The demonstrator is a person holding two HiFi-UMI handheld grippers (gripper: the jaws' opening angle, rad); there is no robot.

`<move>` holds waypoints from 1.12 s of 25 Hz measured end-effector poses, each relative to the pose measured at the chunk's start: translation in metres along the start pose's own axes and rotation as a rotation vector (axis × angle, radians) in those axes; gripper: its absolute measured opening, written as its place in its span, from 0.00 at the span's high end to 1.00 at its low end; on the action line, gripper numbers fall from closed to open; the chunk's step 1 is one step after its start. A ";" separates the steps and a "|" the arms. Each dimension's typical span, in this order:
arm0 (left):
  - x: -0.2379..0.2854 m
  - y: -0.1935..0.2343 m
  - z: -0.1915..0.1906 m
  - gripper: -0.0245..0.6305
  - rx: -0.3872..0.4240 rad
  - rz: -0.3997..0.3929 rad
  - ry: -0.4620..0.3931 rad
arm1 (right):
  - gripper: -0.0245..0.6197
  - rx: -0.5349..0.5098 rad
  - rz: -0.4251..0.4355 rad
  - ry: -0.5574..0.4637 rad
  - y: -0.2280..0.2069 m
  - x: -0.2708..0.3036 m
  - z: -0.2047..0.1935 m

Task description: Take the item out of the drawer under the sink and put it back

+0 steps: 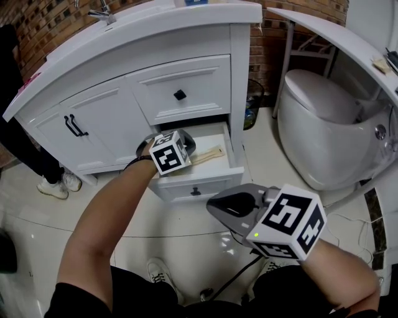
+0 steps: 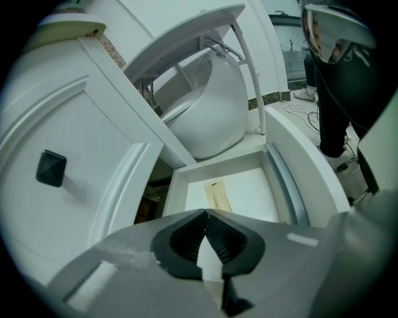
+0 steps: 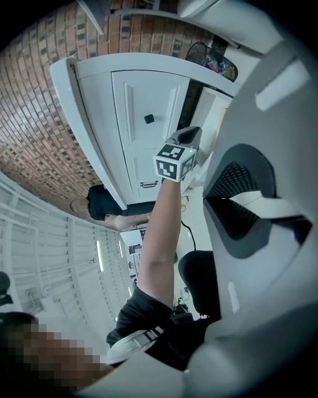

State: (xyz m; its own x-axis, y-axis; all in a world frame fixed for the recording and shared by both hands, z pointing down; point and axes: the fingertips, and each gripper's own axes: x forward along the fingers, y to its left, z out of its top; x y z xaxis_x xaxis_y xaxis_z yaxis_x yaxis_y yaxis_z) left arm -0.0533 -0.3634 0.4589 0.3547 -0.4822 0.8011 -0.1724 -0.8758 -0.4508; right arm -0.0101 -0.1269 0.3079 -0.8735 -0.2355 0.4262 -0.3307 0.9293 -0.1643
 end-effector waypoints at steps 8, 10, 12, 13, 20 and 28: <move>-0.041 -0.011 0.017 0.96 -0.037 0.021 -0.059 | 0.95 -0.011 -0.058 0.000 -0.003 -0.001 0.003; -0.051 -0.013 0.022 0.96 -0.047 0.031 -0.079 | 0.95 -0.017 -0.072 0.000 -0.002 -0.001 0.004; -0.062 -0.014 0.025 0.96 -0.059 0.053 -0.097 | 0.95 -0.031 -0.088 0.003 -0.001 0.001 0.004; -0.069 -0.015 0.026 0.96 -0.070 0.066 -0.110 | 0.95 -0.040 -0.096 0.006 0.000 0.002 0.003; -0.131 -0.028 0.048 0.96 -0.184 0.130 -0.294 | 0.95 -0.041 -0.160 -0.015 -0.009 -0.008 0.005; -0.208 -0.059 0.053 0.96 -0.348 0.162 -0.469 | 0.95 0.019 -0.194 -0.121 -0.012 -0.032 0.022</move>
State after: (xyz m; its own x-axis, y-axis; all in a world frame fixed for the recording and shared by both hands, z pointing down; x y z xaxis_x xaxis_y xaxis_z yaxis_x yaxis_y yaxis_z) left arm -0.0685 -0.2108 0.2984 0.6525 -0.6185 0.4379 -0.5206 -0.7857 -0.3341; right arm 0.0143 -0.1370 0.2764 -0.8290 -0.4427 0.3416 -0.5023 0.8581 -0.1070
